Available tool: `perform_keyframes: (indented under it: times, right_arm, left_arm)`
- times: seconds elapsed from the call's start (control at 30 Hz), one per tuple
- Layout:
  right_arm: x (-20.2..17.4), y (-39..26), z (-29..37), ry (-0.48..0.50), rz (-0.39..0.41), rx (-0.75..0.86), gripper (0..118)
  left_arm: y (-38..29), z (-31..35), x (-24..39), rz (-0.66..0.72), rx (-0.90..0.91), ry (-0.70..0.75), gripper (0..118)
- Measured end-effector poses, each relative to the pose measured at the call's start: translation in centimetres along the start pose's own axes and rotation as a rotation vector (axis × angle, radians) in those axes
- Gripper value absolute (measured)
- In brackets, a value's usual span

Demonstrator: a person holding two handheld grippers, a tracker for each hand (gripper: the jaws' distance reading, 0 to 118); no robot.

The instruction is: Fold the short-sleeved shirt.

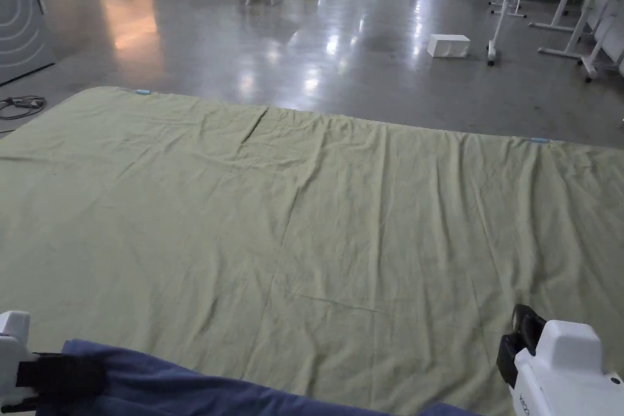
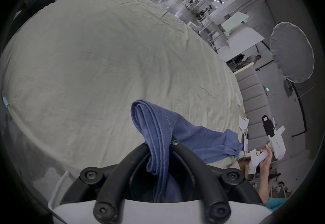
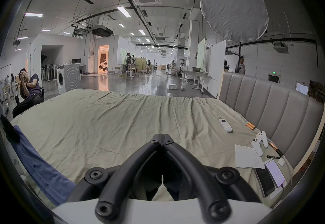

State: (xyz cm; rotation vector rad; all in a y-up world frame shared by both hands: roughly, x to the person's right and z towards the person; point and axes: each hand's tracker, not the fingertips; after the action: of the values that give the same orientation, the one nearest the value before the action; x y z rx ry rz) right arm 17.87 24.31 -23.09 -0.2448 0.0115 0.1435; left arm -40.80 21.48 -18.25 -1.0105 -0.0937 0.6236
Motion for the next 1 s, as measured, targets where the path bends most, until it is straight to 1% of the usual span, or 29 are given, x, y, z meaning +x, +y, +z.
perform_keyframes:
  times: [0.2,0.3,0.43,0.57,0.67,0.7,0.77,0.87,1.0]
  right_arm:
    - [0.0,-0.2,-0.1,0.013,-0.024,-0.004,0]
    - [0.0,-0.4,0.1,0.016,-0.024,-0.003,0]
    - [0.5,-0.7,0.3,0.015,-0.031,-0.010,0]
    - [1.1,-1.2,0.5,0.005,-0.045,-0.019,0]
    - [1.7,-1.6,0.7,-0.007,-0.054,-0.026,0]
    - [1.9,-1.8,0.8,-0.012,-0.057,-0.028,0]
    - [2.5,-2.0,0.9,-0.021,-0.065,-0.034,0]
    - [3.1,-2.3,1.2,-0.034,-0.072,-0.043,0]
    - [3.8,-2.6,1.5,-0.048,-0.075,-0.051,0]
  left_arm:
    - [-1.5,-0.5,4.1,-0.021,-0.005,-0.009,10]
    - [-2.1,-1.1,7.1,-0.020,-0.022,-0.099,10]
    - [-3.0,-2.9,10.9,-0.015,-0.048,-0.180,10]
    - [-4.4,-6.4,14.6,-0.037,-0.100,-0.166,10]
    - [-5.1,-10.1,15.7,-0.034,-0.151,-0.148,10]
    - [-5.4,-11.1,16.2,-0.039,-0.162,-0.130,10]
    - [-6.5,-13.5,17.8,-0.106,-0.177,-0.068,10]
    - [-7.7,-16.3,19.3,-0.092,-0.222,-0.037,10]
    - [-9.2,-19.3,20.6,-0.115,-0.261,0.021,10]
